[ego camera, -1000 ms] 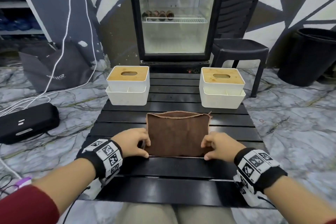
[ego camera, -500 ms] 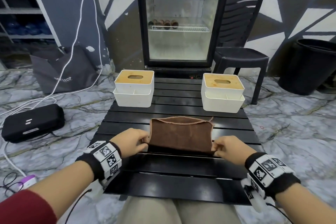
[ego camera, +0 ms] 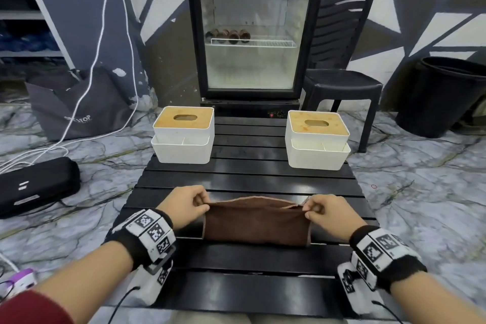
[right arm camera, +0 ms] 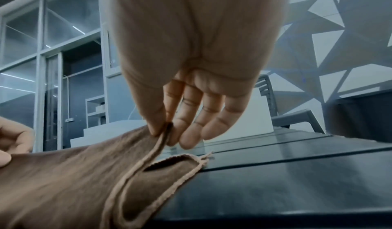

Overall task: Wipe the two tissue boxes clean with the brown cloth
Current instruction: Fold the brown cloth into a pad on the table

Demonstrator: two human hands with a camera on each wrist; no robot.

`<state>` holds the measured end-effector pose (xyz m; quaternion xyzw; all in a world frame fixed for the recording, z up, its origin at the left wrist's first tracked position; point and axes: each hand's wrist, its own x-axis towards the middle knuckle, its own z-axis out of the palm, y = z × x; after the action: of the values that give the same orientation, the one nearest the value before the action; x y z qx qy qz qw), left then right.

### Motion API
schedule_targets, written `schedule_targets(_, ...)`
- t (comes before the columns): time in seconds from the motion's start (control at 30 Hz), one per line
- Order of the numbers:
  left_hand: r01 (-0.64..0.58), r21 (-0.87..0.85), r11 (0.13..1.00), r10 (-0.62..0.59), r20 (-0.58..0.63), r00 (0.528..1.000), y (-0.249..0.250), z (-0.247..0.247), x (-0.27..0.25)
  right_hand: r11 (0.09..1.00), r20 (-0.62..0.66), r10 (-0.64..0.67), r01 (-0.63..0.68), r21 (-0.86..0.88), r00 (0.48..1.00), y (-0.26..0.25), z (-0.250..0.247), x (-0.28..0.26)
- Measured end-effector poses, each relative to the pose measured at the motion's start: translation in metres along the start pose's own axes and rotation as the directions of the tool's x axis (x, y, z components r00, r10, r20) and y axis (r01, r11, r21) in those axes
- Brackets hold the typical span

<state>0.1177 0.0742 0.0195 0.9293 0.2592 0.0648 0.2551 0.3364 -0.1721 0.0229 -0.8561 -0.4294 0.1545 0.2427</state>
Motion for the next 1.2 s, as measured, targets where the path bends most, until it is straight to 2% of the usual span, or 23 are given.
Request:
schedule_targets(0.2, 0.090, 0.039, 0.995, -0.090, 0.017, 0.996, -0.009, 0.013, 0.032, 0.997, 0.021, 0.058, -0.057, -0.050, 0.998, 0.008, 0.006, 0.035)
schedule_targets(0.37, 0.095, 0.058, 0.994, -0.099, 0.053, 0.994, -0.015, 0.018, 0.041, 0.987, 0.097, 0.055, -0.039, -0.159, 0.994, 0.013, 0.008, 0.050)
schedule_targets(0.6, 0.068, 0.067, 0.995, -0.072, 0.050, 0.996, -0.018, 0.024, 0.044, 0.980, 0.154, 0.043, -0.011, -0.200, 0.987, 0.012, 0.008, 0.059)
schedule_targets(0.73, 0.037, 0.115, 0.993, -0.047, 0.082, 0.996, -0.017, 0.026, 0.044, 0.987, 0.167, 0.054, -0.027, -0.159, 0.984, 0.018, 0.001, 0.051)
schedule_targets(0.83, 0.061, 0.140, 0.988, -0.078, 0.117, 0.990, -0.014, 0.026, 0.046, 0.953, 0.186, 0.041, 0.018, -0.304, 0.982, 0.027, -0.002, 0.035)
schedule_targets(1.0, 0.132, 0.179, 0.975, -0.165, 0.185, 0.969, -0.009, 0.025, 0.051, 0.838, 0.306, 0.145, 0.048, -0.544, 0.941, 0.038, 0.008, 0.003)
schedule_targets(1.1, 0.161, 0.208, 0.965, -0.207, 0.223, 0.953, -0.006, 0.025, 0.052, 0.814, 0.327, 0.164, 0.060, -0.578, 0.931, 0.037, 0.012, -0.006)
schedule_targets(1.2, 0.164, 0.216, 0.963, -0.210, 0.211, 0.955, -0.001, 0.024, 0.049, 0.809, 0.327, 0.172, 0.056, -0.586, 0.929, 0.037, 0.012, -0.008)
